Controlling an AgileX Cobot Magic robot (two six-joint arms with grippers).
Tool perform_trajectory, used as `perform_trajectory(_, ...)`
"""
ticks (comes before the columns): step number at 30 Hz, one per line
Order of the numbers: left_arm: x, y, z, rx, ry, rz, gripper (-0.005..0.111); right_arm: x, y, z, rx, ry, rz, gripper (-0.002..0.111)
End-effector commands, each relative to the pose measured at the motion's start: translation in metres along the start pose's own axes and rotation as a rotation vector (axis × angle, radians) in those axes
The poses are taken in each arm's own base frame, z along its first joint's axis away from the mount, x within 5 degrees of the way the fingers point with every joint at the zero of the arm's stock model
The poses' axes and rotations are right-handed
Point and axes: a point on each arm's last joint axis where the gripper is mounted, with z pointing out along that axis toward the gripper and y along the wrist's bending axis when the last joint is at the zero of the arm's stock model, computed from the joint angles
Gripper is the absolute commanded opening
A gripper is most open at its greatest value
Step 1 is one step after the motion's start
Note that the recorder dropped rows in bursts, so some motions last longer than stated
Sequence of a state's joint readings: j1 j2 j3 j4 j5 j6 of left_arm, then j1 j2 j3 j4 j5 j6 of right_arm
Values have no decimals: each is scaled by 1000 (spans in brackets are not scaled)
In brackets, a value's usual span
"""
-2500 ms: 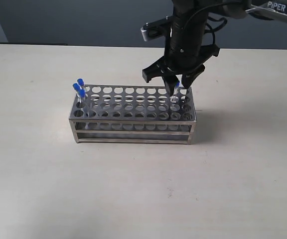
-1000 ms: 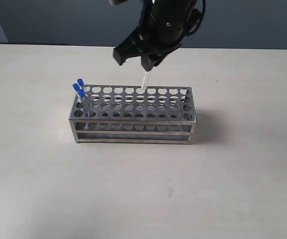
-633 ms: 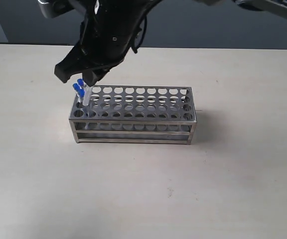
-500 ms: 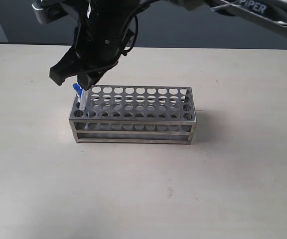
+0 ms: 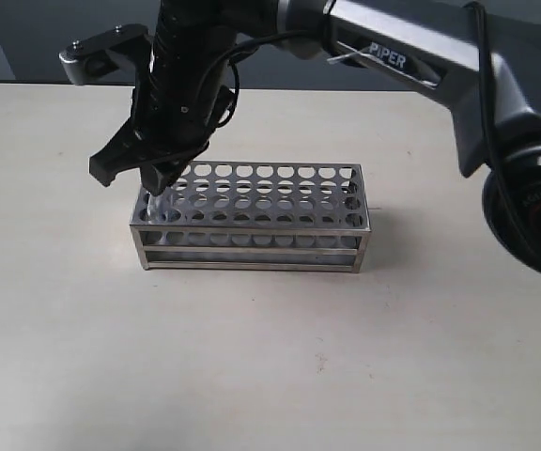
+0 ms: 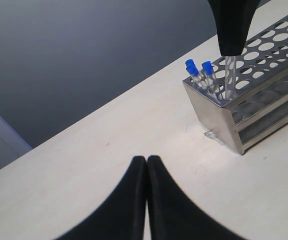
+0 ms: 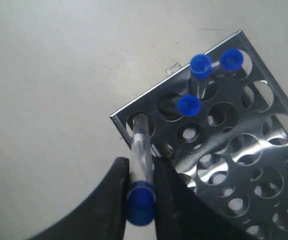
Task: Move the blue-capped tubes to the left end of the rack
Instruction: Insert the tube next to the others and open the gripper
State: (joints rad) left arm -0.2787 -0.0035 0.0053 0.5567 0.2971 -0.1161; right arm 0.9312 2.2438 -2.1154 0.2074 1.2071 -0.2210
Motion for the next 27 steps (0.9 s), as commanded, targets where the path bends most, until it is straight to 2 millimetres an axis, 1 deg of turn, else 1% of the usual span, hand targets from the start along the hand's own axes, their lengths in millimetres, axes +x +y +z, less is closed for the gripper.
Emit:
perform_trajectory(1, -2, 0, 0, 4, -9, -7, 1, -1, -1, 10, -6, 2, -7, 1)
perform_trajectory(11, -2, 0, 0, 4, -9, -7, 1, -6, -1, 24, -42, -45, 16, 1)
perform_trajectory(19, -2, 0, 0, 4, -9, -7, 1, -7, 5, 45, -147, -59, -4, 1)
perform_trajectory(27, -2, 0, 0, 4, -9, -7, 1, -9, 3, 49, -139, -79, 0, 1)
